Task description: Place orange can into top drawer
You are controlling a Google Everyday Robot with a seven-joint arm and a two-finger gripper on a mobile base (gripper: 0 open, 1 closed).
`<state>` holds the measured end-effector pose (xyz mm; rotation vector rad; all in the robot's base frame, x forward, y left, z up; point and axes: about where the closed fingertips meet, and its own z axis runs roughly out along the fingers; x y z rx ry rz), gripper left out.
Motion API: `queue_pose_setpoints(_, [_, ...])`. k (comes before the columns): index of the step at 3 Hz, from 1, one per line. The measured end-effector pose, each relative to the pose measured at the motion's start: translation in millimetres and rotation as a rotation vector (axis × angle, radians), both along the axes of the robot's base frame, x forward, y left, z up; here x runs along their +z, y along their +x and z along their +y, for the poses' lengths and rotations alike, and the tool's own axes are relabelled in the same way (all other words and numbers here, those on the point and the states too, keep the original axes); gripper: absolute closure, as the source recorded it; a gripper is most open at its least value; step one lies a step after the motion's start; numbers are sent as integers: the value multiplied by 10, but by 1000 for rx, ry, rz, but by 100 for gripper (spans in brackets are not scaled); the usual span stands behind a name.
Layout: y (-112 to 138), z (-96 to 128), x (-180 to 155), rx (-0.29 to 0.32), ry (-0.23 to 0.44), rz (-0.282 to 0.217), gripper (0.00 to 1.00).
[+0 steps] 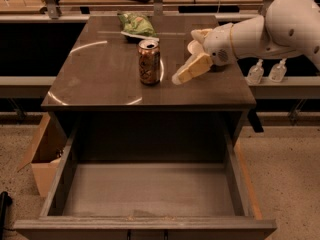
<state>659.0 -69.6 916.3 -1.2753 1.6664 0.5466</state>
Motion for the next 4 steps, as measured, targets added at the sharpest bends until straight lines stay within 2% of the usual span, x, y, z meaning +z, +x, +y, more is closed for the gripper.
queue_pose_setpoints(2, [321,362,-50,7,72,113,0])
queue_pose_setpoints(4, [365,772,-85,67,77,179,0])
